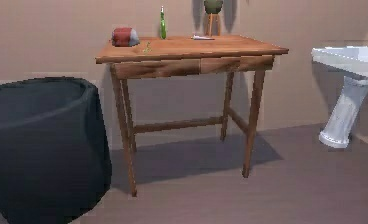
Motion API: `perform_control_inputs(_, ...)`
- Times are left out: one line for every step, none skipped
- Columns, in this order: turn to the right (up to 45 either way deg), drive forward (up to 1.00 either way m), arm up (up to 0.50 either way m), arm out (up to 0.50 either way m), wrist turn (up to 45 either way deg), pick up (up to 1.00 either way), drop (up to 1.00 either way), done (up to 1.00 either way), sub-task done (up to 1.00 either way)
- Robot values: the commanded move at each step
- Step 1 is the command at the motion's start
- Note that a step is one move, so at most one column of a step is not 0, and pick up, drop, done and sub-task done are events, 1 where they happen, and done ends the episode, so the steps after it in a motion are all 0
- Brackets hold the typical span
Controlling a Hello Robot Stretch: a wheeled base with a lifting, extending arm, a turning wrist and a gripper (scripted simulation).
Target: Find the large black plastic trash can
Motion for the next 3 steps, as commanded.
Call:
perform_control_inputs(24.0, 0.00, 0.00, 0.00, 0.0, 0.00, 0.00, 0.00, 0.00)
perform_control_inputs(0.0, 0.05, 0.00, 0.00, 0.0, 0.00, 0.00, 0.00, 0.00)
perform_control_inputs(-15.0, 0.00, 0.00, 0.00, 0.0, 0.00, 0.00, 0.00, 0.00)
